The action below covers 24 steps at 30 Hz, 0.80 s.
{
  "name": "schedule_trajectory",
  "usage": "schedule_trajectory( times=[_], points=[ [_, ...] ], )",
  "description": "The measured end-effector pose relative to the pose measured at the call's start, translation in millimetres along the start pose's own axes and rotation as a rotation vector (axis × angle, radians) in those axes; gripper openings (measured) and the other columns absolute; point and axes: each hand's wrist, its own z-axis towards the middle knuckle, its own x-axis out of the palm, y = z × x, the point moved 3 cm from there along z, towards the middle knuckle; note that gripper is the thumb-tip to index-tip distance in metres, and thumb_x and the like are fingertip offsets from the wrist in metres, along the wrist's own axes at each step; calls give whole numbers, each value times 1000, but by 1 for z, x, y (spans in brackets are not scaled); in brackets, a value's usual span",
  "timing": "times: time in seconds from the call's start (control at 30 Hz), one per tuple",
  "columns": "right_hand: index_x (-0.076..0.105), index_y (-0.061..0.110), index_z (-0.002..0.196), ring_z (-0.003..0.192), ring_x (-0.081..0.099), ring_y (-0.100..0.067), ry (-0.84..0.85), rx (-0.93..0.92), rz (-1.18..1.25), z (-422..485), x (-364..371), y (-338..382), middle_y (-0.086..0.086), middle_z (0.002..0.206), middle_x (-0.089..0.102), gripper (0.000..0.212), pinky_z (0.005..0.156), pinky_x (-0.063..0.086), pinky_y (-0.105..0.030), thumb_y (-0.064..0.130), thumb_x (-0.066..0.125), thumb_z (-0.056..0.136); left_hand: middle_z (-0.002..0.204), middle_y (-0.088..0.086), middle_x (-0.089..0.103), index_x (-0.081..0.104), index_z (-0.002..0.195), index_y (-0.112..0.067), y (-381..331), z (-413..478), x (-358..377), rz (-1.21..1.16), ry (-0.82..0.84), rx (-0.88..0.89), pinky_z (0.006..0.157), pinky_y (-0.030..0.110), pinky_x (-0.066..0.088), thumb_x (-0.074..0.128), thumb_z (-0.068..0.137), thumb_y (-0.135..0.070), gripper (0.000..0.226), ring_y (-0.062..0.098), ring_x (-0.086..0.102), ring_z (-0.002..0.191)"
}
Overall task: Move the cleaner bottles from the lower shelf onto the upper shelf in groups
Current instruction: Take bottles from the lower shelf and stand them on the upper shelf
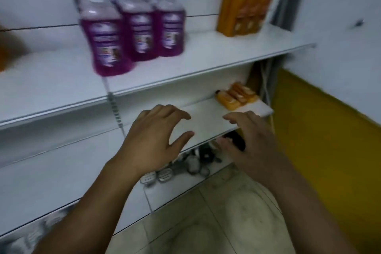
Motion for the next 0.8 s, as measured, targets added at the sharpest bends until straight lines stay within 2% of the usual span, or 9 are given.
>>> schedule_trajectory(
  times=[0.07, 0.23, 0.37, 0.63, 0.8],
  points=[
    [50, 35, 136, 114, 51, -15, 9, 41, -36, -8, -15, -35, 8, 127, 53, 48, 96, 51, -45, 54, 66, 94, 132, -18, 61, 58, 136, -40, -26, 21, 33, -16, 50, 17, 98, 29, 35, 49, 101, -62, 42, 8, 52, 123],
    [50, 33, 137, 117, 51, -16, -20, 142, -77, -13, -43, -113, 7, 131, 54, 49, 96, 49, -43, 55, 64, 96, 132, -18, 62, 59, 134, -40, -75, 76, 99, -96, 128, 35, 99, 34, 41, 52, 100, -60, 41, 8, 54, 124],
    [51, 31, 138, 118, 53, -16, -31, 208, -69, 2, -51, -174, 6, 131, 55, 55, 94, 50, -39, 63, 58, 93, 130, -18, 63, 60, 133, -39, -95, 123, 148, -129, 161, 55, 98, 38, 45, 56, 100, -57, 38, 10, 57, 122],
    [49, 37, 136, 121, 54, -13, 9, 311, -28, 81, -43, -287, 11, 128, 53, 48, 97, 51, -39, 56, 64, 95, 125, -12, 67, 63, 129, -35, -88, 240, 244, -165, 229, 40, 90, 39, 53, 53, 97, -61, 42, 15, 62, 114],
    [48, 37, 137, 115, 55, -9, 54, 341, 38, 137, -30, -335, 11, 126, 53, 49, 92, 52, -35, 55, 66, 95, 125, -11, 67, 65, 127, -33, -74, 300, 283, -138, 285, 7, 88, 35, 51, 62, 98, -54, 36, 14, 62, 113]
  ],
)
